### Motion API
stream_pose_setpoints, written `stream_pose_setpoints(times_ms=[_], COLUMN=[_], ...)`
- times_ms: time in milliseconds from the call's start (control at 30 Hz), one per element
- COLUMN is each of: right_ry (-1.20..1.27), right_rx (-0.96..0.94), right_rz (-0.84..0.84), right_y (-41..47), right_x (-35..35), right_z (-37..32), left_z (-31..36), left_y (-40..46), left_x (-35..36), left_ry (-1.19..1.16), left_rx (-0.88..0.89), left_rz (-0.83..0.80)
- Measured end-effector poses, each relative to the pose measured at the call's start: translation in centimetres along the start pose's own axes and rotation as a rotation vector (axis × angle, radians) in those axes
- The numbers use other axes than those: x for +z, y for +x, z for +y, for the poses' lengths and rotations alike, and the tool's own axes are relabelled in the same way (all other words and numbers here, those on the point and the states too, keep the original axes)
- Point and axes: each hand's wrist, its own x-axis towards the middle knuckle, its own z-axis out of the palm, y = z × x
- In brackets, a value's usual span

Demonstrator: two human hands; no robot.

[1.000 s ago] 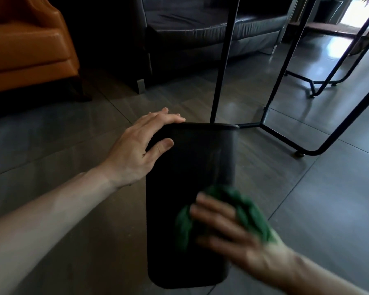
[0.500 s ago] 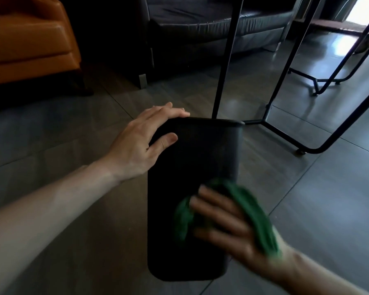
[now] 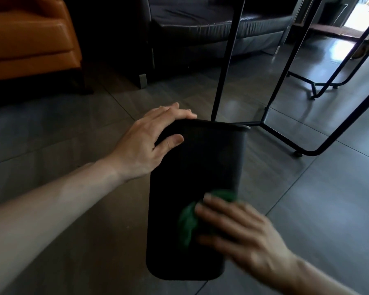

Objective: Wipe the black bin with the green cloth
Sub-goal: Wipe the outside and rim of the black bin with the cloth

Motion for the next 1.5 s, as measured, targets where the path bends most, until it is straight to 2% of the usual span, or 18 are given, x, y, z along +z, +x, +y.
stream_pose_setpoints(times_ms=[133,200,267,400,433,500,633,700,900,967,1033,1133,1200,1267,1433,1500], right_ry=[-0.093,-0.090,-0.097,-0.031,-0.028,-0.034,-0.109,-0.127,-0.018,-0.028,-0.029,-0.050,-0.072,-0.077,-0.067,-0.102], right_rx=[0.446,0.550,0.489,0.108,0.064,0.116,0.482,0.479,0.003,-0.058,0.053,0.334,0.419,0.382,-0.023,-0.088], right_rz=[0.335,0.364,0.306,0.048,0.015,0.063,0.377,0.389,0.061,0.026,0.112,0.330,0.379,0.333,0.019,-0.068], right_y=[4.3,5.1,3.8,-0.5,-0.6,0.6,4.9,5.4,-0.4,-0.2,1.4,4.7,5.6,4.5,-1.2,-1.9], right_x=[-2.6,-2.6,-1.2,0.8,0.5,-0.4,-2.6,-2.3,1.5,1.0,0.0,-1.9,-2.2,-1.4,1.4,1.1], right_z=[6.2,6.8,5.0,-0.3,-0.3,1.3,7.0,7.3,-0.6,-0.8,1.1,5.2,6.2,5.1,-1.4,-2.4], left_z=[0.2,0.2,0.3,0.2,0.3,0.3,0.3,0.3,0.1,0.5,0.7,0.8,0.8,0.8,0.7,1.1], left_y=[0.3,0.2,0.2,-0.3,-0.4,-0.4,-0.3,-0.4,-0.9,-0.8,-0.6,-0.3,-0.4,-0.5,-0.9,-0.9], left_x=[0.0,0.0,0.0,-0.2,-0.2,-0.1,-0.4,-0.6,-0.4,-0.2,0.0,0.0,0.0,0.1,0.0,0.2], left_ry=[0.007,-0.003,0.005,0.014,0.016,0.022,-0.004,-0.023,0.020,0.027,0.035,0.031,0.019,0.024,0.025,0.015], left_rx=[-0.016,-0.028,-0.034,-0.034,-0.030,-0.025,-0.039,-0.050,-0.040,-0.013,0.012,0.013,0.012,0.008,0.005,0.019], left_rz=[-0.013,-0.014,0.000,0.001,-0.004,-0.004,-0.006,-0.010,0.029,0.013,0.001,0.010,0.014,0.024,0.027,0.013])
